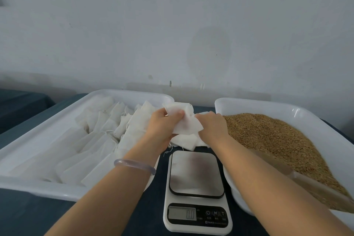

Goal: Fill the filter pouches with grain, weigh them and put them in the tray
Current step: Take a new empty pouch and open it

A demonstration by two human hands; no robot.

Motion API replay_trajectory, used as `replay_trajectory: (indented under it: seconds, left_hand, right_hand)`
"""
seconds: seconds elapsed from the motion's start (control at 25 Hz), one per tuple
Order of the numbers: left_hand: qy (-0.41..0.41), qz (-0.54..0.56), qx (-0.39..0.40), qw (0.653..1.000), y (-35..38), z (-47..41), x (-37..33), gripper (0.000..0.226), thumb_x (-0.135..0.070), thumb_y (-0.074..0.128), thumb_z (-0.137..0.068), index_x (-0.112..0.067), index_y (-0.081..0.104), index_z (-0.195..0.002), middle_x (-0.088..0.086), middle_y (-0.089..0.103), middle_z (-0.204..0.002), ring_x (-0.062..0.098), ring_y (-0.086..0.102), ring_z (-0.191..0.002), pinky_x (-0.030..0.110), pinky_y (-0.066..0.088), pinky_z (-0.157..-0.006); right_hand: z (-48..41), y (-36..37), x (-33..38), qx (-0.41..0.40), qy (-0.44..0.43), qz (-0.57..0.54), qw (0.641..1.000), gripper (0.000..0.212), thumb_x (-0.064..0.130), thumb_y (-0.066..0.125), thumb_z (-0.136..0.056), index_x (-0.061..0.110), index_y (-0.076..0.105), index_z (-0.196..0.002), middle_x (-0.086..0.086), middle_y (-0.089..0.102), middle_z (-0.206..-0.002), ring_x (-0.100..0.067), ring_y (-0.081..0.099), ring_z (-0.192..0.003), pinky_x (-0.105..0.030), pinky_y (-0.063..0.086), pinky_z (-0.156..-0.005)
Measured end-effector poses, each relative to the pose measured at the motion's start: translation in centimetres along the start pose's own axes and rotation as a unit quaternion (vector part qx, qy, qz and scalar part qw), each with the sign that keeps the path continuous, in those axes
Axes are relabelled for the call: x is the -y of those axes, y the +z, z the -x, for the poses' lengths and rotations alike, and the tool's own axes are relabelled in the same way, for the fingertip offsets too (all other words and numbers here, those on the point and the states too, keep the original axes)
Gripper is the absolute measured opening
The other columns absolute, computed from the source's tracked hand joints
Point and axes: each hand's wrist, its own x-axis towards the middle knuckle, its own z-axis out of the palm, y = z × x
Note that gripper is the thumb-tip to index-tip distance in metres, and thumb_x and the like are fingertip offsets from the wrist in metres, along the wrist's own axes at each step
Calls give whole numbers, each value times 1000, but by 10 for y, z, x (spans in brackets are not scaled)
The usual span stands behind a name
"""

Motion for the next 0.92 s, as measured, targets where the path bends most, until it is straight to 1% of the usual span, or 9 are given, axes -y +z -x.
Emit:
replay_trajectory:
  seconds: [0.2,0.28,0.36,0.48,0.56,0.64,0.72,0.8,0.92]
  left_hand:
    - [8,-22,-10,1000,0,3,0,26,0,64,-86,3,62,-111,24,67,-103,33,64,-87,46,52,-85]
    - [23,-58,-11,998,0,3,0,26,2,65,-84,2,63,-110,24,67,-105,34,64,-89,50,51,-88]
    - [40,-108,-9,993,-1,3,0,20,1,63,-85,2,64,-105,22,67,-97,35,63,-86,53,49,-87]
    - [72,-167,3,983,-2,2,3,12,0,62,-86,-5,66,-96,8,64,-79,25,59,-77,45,52,-77]
    - [90,-196,27,976,-1,2,3,10,-3,64,-86,-11,66,-91,-1,62,-71,17,58,-71,30,49,-67]
    - [103,-221,58,968,1,4,2,13,-6,66,-85,-18,66,-87,-9,60,-65,2,57,-59,13,45,-56]
    - [116,-259,83,955,2,3,4,17,-7,66,-85,-24,64,-89,-18,54,-53,-8,49,-45,4,35,-46]
    - [116,-290,98,945,2,3,7,15,-9,67,-85,-24,64,-90,-23,48,-46,-6,45,-44,5,32,-47]
    - [87,-306,110,942,0,1,10,19,-13,69,-82,-3,65,-97,-4,56,-74,9,48,-67,20,36,-63]
  right_hand:
    - [4,-4,4,187,-40,25,981,40,35,54,-90,12,51,-122,-10,52,-127,-28,45,-119,-31,34,-94]
    - [1,-8,3,235,-66,42,969,52,46,64,-82,13,52,-121,-9,55,-123,-27,47,-119,-33,35,-93]
    - [-3,-20,-5,246,-50,-57,966,58,38,69,-81,15,48,-130,-5,53,-130,-25,49,-120,-31,39,-92]
    - [0,-48,-25,90,25,-335,938,53,0,48,-85,22,49,-133,7,54,-130,-9,50,-120,-23,45,-91]
    - [17,-64,-29,-15,-25,-452,892,54,-4,47,-83,34,56,-120,25,56,-114,18,48,-107,-9,43,-87]
    - [31,-73,-22,-27,-99,-456,884,47,7,63,-82,41,58,-113,38,52,-106,29,41,-100,4,31,-83]
    - [35,-71,-17,-37,-113,-422,899,33,16,73,-78,32,66,-107,30,59,-95,19,46,-98,4,30,-81]
    - [34,-69,-17,-60,-90,-419,902,24,17,75,-77,26,69,-98,20,64,-83,7,50,-94,2,31,-76]
    - [36,-67,-24,-72,-50,-418,904,19,19,75,-78,28,68,-93,16,67,-82,13,53,-91,4,31,-74]
